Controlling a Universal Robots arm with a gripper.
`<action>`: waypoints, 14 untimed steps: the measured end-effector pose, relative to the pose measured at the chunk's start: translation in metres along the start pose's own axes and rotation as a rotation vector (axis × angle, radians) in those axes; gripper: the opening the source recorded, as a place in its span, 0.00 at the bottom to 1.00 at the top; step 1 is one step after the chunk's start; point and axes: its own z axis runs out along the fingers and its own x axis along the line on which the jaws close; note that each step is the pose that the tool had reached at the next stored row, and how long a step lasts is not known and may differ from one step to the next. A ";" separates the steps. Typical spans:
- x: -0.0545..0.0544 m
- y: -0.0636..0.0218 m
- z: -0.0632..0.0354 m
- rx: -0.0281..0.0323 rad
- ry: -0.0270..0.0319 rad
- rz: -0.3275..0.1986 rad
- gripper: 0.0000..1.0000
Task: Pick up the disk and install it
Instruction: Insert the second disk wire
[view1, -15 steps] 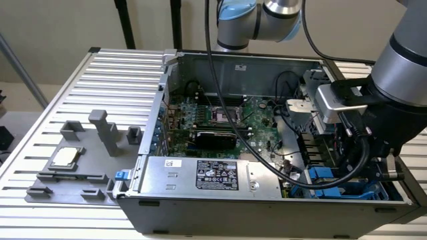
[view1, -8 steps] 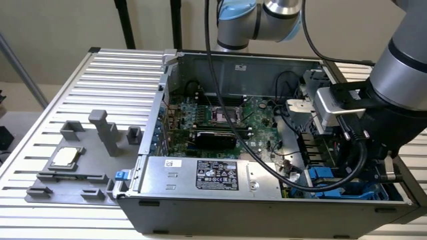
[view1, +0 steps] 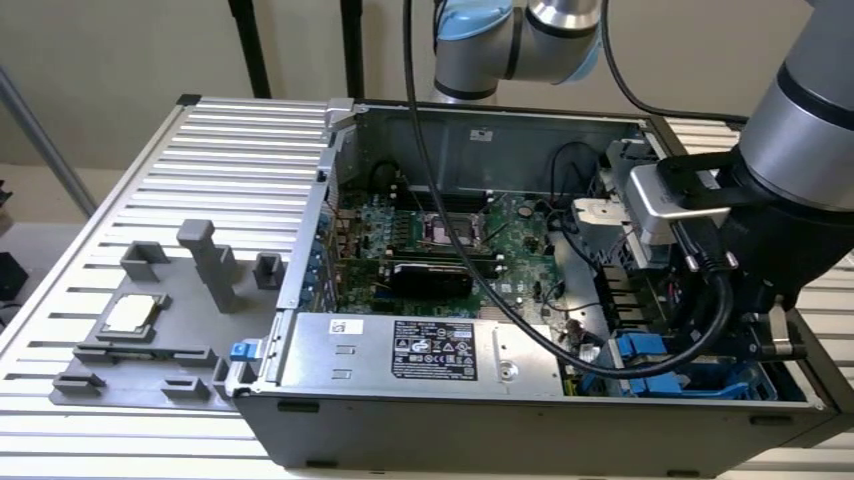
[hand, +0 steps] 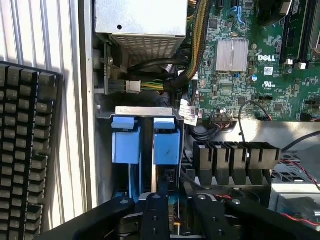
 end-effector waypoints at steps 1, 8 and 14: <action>0.000 0.0025 -0.0013 -0.0001 0.0001 0.000 0.25; 0.000 0.0120 -0.0048 0.0000 -0.0004 0.000 0.25; 0.000 0.0120 -0.0049 -0.0001 -0.0001 0.000 0.25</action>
